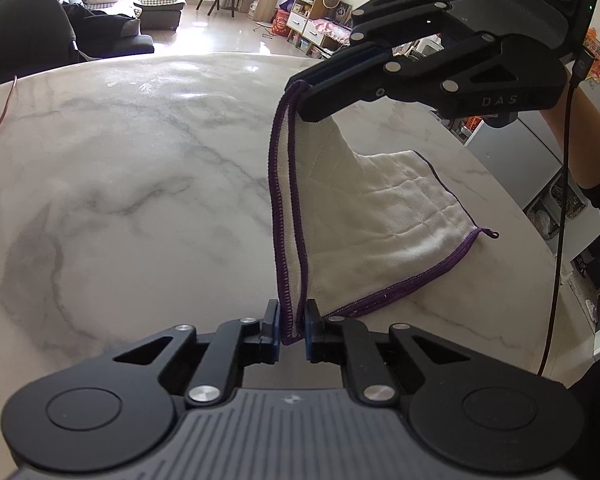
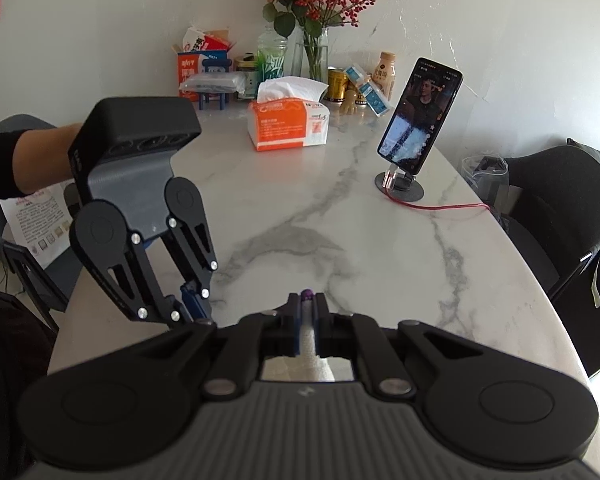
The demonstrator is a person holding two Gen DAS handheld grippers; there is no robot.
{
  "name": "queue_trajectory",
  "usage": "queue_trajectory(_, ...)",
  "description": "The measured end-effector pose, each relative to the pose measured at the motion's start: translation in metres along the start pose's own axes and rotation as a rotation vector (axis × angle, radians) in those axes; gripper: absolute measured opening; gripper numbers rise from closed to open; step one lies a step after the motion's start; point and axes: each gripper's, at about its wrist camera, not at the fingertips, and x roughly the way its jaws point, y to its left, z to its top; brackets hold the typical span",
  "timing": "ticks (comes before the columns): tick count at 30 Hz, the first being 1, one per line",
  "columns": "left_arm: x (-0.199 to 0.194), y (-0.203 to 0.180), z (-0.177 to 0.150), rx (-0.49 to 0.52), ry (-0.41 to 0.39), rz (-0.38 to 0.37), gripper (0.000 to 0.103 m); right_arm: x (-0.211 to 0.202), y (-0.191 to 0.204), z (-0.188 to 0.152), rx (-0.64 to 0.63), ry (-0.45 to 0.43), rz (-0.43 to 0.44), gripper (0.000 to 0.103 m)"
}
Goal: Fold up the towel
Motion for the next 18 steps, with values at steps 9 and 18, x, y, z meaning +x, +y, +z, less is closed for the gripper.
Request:
queue_trajectory(9, -0.018, -0.022, 0.004, 0.030, -0.065, 0.036, 0.008, -0.010, -0.005, -0.010, 0.039, -0.007, -0.057, 0.007)
queue_trajectory(18, -0.018, -0.042, 0.015, 0.065, -0.086, 0.040, 0.008, -0.027, -0.004, -0.024, 0.071, -0.010, -0.103, 0.008)
